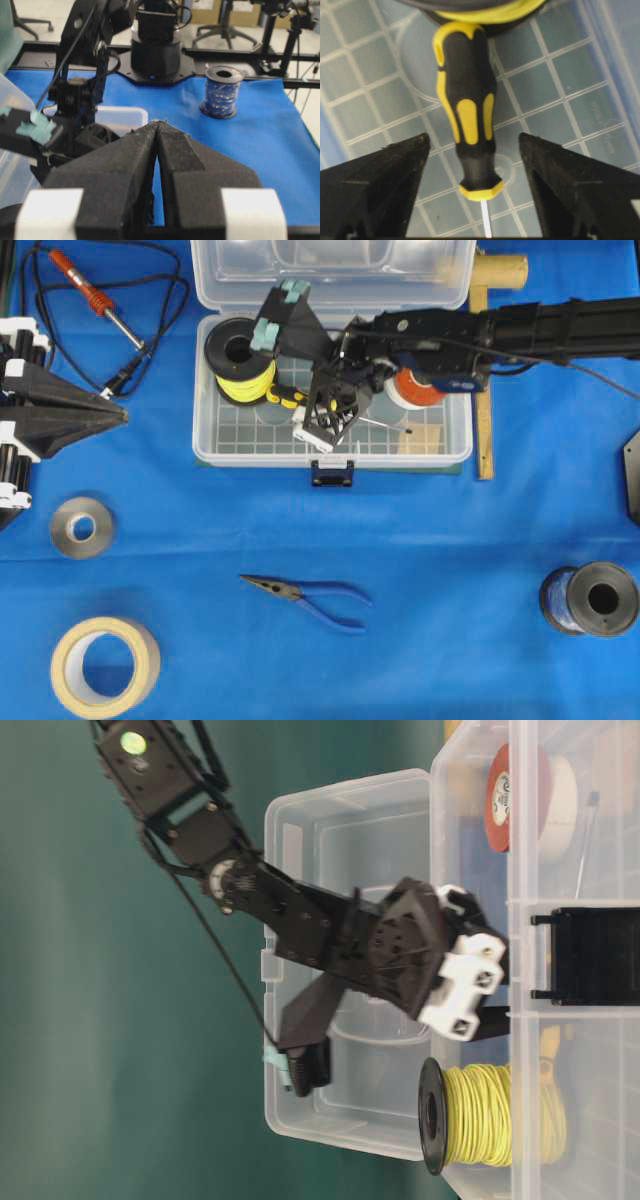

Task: Pick the screwdriver from the toolbox among several items.
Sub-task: 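Lower the right gripper and close it on the screwdriver handle, then lift the screwdriver out of the toolbox and carry it toward the front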

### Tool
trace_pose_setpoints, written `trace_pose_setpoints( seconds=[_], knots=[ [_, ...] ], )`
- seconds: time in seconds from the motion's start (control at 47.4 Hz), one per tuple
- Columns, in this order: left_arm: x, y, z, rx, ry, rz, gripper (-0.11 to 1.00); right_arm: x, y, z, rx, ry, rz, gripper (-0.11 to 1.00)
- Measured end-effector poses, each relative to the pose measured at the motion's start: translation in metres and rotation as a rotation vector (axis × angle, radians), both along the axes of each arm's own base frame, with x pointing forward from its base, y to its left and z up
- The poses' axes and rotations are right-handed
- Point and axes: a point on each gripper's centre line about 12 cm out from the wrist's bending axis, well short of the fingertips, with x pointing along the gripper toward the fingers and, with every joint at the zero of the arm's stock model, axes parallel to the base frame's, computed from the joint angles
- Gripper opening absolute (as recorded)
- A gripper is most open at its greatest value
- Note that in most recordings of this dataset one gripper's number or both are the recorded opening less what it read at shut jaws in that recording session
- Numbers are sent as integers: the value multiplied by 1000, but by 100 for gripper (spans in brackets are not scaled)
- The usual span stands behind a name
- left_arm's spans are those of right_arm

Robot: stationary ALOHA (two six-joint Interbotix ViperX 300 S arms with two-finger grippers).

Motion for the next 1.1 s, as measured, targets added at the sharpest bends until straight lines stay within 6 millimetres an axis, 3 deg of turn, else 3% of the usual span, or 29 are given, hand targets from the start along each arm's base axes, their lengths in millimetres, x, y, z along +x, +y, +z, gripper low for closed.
trace_pose_setpoints(
  seconds=[0.084,0.211,0.443,0.548,0.675,0.78,0.886,0.97,1.096],
  knots=[
    [-1,0,0,0,0,1,0,1,0,-2,-1,2,3,60],
    [-1,0,0,-2,3,0,0,1,0,-1,-1,0,3,25],
    [-2,0,0,-2,3,1,0,-3,2,1,11,23,-4,25],
    [-2,0,1,-2,2,0,0,-5,4,23,12,4,-8,25],
    [-2,0,1,-2,0,0,0,-12,14,64,14,-36,-8,25],
    [-2,0,1,-2,0,1,0,-22,34,105,22,-79,0,25],
    [-2,0,0,-2,3,1,0,-29,64,134,29,-120,35,25],
    [-2,0,0,-3,3,2,0,-30,97,145,30,-142,74,25],
    [-2,0,1,-3,0,0,0,-26,140,144,23,-142,116,25]
  ],
)
